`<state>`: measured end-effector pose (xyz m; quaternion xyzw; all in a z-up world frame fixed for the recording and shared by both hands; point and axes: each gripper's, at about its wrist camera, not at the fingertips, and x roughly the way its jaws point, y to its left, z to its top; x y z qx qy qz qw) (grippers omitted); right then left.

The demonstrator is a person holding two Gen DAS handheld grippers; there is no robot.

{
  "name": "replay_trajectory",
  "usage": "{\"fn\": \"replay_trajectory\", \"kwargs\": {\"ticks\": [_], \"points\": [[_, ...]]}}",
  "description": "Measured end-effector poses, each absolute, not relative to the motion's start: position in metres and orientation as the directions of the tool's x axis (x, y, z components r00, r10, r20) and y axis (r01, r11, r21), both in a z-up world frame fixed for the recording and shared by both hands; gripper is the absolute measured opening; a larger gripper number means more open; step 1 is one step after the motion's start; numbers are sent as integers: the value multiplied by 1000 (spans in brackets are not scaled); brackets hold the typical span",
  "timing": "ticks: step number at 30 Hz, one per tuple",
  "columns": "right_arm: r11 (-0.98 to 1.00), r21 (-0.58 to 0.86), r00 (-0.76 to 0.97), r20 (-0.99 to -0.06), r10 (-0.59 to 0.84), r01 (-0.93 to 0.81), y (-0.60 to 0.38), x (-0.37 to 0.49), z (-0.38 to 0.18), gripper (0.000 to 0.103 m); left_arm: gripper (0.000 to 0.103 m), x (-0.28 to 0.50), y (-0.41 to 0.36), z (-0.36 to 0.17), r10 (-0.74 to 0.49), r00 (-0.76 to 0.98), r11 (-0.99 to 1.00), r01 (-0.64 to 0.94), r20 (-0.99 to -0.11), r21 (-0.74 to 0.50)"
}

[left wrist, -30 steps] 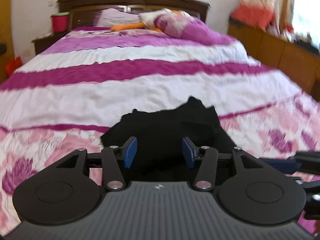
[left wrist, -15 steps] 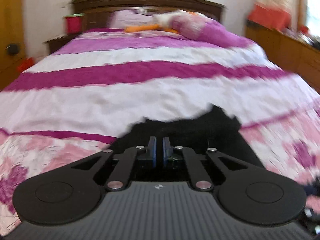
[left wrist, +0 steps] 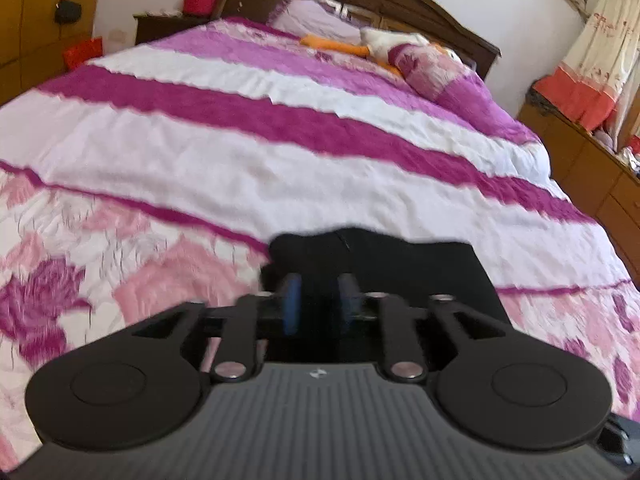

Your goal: Fold small clothes

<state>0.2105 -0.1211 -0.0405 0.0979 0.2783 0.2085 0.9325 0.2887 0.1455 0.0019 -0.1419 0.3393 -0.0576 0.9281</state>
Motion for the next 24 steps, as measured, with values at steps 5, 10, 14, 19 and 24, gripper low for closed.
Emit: {"fn": "replay_trajectory", "kwargs": {"ticks": [5,10,14,19,24], "points": [[895,310,757,-484,439,-321,-121,212,-41,46,59,250,126,-16,-241,719,964,98,-652,-248],[884,334,733,-500,461,-327,-117,208,-44,46,77,233,132,-42,-137,719,985,26,-681,-170],[882,339,730,-502,464,-327,-119,203,-44,47,77,232,144,-39,-171,706,968,-7,-687,-249],[864,405,739,-475,478,-299,-133,203,-40,64,77,233,146,-32,-209,701,955,-5,-682,-297],[856,438,750,-460,475,-274,-144,212,-35,73,77,239,144,-34,-262,687,939,18,-678,-344]]}}
